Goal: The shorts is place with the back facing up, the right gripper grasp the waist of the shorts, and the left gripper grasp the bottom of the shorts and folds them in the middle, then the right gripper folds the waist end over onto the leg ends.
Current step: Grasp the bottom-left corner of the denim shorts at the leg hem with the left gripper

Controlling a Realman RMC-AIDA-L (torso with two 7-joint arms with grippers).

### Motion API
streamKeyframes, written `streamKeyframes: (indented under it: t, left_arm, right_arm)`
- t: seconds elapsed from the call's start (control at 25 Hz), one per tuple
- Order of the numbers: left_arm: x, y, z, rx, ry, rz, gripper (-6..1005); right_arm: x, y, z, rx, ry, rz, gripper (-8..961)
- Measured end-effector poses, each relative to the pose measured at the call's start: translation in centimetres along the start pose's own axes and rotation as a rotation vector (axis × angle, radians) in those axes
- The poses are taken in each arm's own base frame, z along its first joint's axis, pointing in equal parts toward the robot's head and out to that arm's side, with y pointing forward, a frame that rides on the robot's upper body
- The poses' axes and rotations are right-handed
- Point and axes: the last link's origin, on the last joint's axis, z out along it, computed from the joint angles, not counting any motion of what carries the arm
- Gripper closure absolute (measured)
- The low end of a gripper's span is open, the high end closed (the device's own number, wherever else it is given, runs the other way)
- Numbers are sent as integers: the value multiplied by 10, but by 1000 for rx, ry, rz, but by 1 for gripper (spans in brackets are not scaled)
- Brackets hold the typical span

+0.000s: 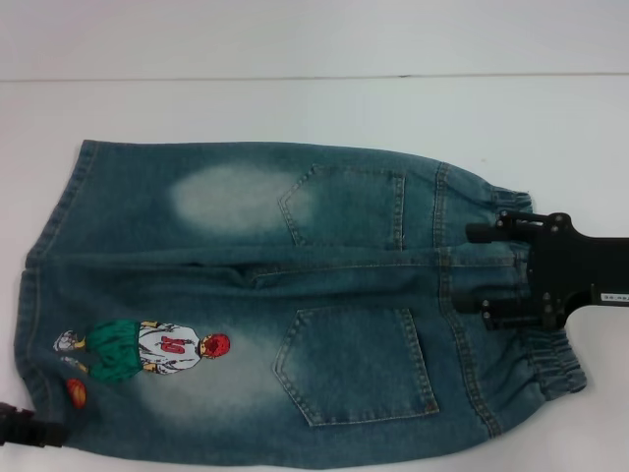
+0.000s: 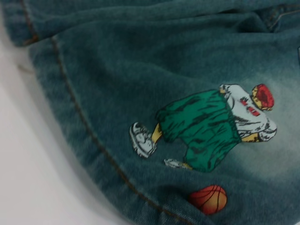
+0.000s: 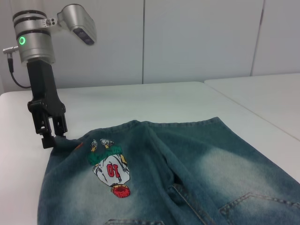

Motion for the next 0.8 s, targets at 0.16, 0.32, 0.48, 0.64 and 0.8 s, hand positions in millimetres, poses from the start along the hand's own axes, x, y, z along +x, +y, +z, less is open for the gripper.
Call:
streamKeyframes:
  t: [0.16, 0.32, 0.48, 0.64, 0.8]
  left_arm:
    - [5, 1, -1, -3, 3, 13, 514]
    - [8, -1, -2, 14, 17, 14, 603]
    - [10, -2, 0, 18, 19, 15, 692]
    - [11, -1, 2, 17, 13, 18, 853]
    - [9, -1, 2, 20, 13, 24, 958]
  right_arm:
    - [1, 0, -2, 8, -4, 8, 93]
    - [3, 1, -4, 14, -8, 17, 93]
    - [4, 2, -5, 16, -8, 19, 93]
    - [4, 2, -5, 16, -8, 20, 93]
    - [4, 2, -5, 15, -9, 22, 93]
